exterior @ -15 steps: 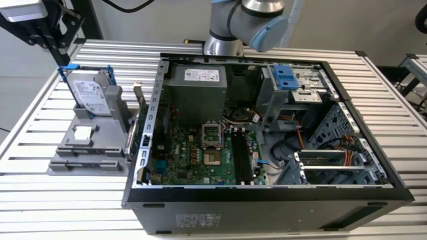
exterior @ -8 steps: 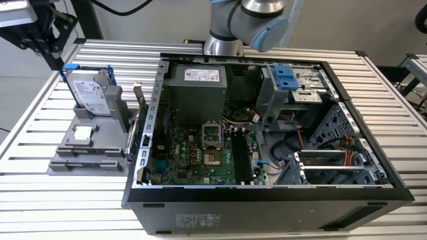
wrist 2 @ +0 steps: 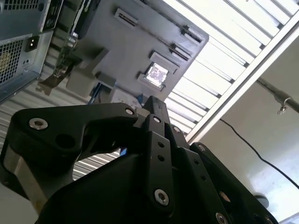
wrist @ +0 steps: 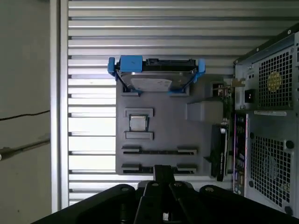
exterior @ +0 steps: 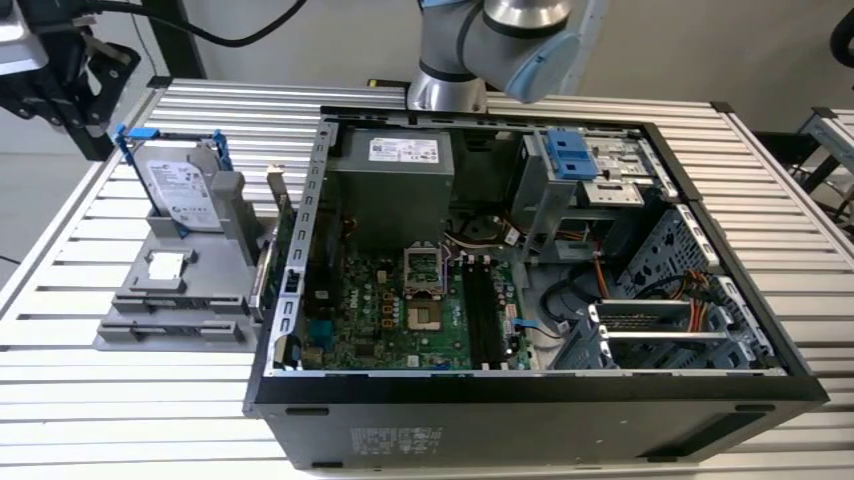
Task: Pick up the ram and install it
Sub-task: 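Pick up the ram and move it above insertion slot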
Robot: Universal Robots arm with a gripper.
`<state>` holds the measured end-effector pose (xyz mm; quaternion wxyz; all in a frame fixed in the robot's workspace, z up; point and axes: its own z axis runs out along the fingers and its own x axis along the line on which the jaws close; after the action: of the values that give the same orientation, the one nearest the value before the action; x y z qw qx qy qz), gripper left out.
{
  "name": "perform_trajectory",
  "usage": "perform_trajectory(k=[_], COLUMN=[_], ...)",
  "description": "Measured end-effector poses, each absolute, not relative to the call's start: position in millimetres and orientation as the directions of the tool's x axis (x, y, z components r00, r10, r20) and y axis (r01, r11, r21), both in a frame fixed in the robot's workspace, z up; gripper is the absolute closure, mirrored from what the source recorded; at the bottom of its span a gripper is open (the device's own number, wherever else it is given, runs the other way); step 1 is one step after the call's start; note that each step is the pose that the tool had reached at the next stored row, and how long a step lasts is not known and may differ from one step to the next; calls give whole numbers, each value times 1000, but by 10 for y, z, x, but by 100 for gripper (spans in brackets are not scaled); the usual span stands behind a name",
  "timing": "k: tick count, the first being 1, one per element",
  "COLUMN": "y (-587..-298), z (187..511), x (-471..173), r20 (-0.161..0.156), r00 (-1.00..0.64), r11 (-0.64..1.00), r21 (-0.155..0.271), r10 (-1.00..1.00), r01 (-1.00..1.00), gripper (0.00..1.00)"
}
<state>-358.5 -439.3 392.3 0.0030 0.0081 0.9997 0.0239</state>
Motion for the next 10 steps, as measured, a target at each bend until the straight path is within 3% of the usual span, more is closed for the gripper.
perform_trajectory(k=[10], y=[-4745], z=[3920], x=[-3586], r20=[-6], r00=[-1000], r11=[999], r21=[48], r10=[16], r01=[16], gripper=[100])
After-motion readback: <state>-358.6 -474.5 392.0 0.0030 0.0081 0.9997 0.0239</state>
